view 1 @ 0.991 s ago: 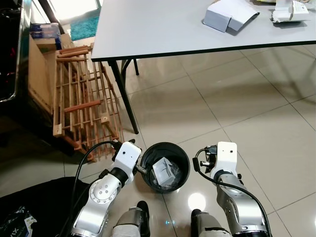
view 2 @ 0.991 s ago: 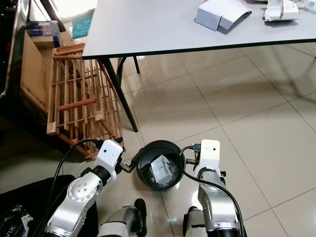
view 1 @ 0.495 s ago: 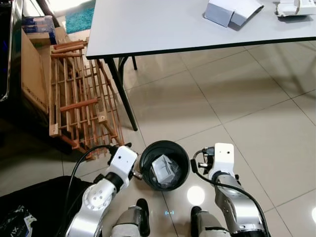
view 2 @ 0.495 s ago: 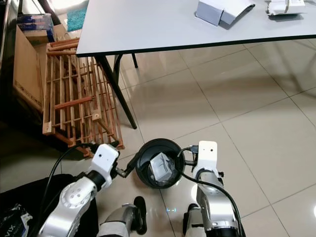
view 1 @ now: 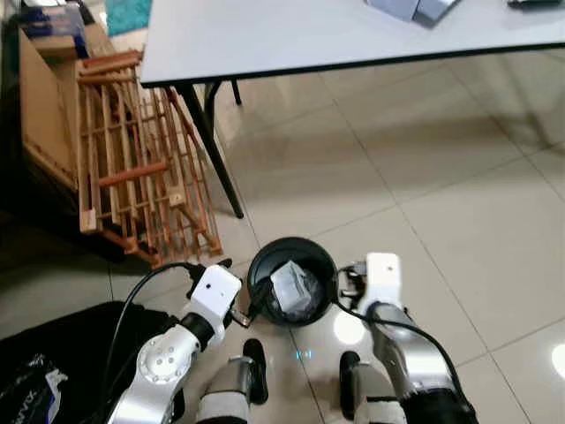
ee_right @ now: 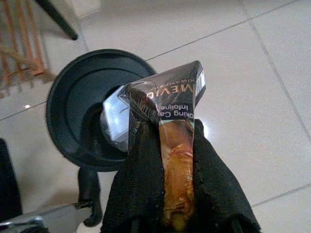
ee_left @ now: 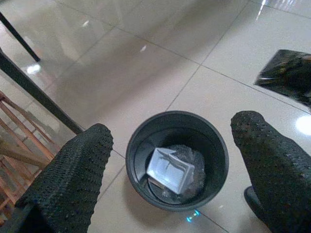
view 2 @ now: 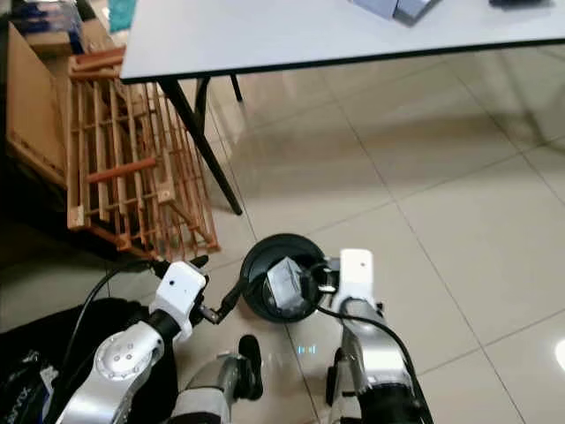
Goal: Picking trash to rubbish bin
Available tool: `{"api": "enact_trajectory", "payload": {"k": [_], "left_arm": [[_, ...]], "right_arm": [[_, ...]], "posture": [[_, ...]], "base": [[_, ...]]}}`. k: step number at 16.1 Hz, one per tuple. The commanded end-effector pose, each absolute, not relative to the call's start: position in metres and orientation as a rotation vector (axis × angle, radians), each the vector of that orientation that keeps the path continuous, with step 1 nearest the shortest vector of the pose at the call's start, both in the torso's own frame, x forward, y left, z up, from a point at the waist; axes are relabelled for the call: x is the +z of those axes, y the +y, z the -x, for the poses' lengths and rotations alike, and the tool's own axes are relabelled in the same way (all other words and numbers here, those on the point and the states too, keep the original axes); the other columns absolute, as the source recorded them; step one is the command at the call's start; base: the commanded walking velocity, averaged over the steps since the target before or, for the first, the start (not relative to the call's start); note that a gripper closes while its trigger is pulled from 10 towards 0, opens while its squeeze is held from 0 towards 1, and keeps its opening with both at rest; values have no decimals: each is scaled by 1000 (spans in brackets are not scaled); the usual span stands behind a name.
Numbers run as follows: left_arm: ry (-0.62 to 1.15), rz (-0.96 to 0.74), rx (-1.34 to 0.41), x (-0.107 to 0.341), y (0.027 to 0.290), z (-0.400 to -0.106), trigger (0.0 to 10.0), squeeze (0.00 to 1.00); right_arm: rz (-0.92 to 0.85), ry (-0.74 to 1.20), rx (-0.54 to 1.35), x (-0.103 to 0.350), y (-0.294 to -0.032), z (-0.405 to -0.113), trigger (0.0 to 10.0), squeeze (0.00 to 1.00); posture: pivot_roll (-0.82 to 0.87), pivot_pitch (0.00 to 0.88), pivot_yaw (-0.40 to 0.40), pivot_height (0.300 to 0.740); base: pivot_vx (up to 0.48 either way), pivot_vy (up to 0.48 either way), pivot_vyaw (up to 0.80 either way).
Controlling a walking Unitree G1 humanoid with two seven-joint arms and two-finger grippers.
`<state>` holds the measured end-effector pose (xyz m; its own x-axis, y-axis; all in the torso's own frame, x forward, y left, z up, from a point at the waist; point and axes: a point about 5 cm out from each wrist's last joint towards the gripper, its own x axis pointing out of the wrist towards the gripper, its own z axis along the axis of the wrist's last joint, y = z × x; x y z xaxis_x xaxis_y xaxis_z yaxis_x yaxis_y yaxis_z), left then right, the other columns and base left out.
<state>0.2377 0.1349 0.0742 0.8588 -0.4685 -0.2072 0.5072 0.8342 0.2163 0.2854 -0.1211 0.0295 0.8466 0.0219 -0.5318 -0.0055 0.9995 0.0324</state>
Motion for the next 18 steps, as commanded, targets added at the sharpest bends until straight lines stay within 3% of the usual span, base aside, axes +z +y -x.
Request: {"api": "enact_trajectory", "payload": {"k": [1,18], "left_arm": [[193,-258,-524,68,138,-229,10000,0],[210,-267,-537,65,130,-229,10000,0]], "right_arm": [[-45,592,28,20,-118,-281,10000,0],[-44,588,27,11,-124,-290,10000,0]], "posture": [[73,418,93,740],[65,389,84,740]], "base": [[0,0,0],[0,0,0]]}}
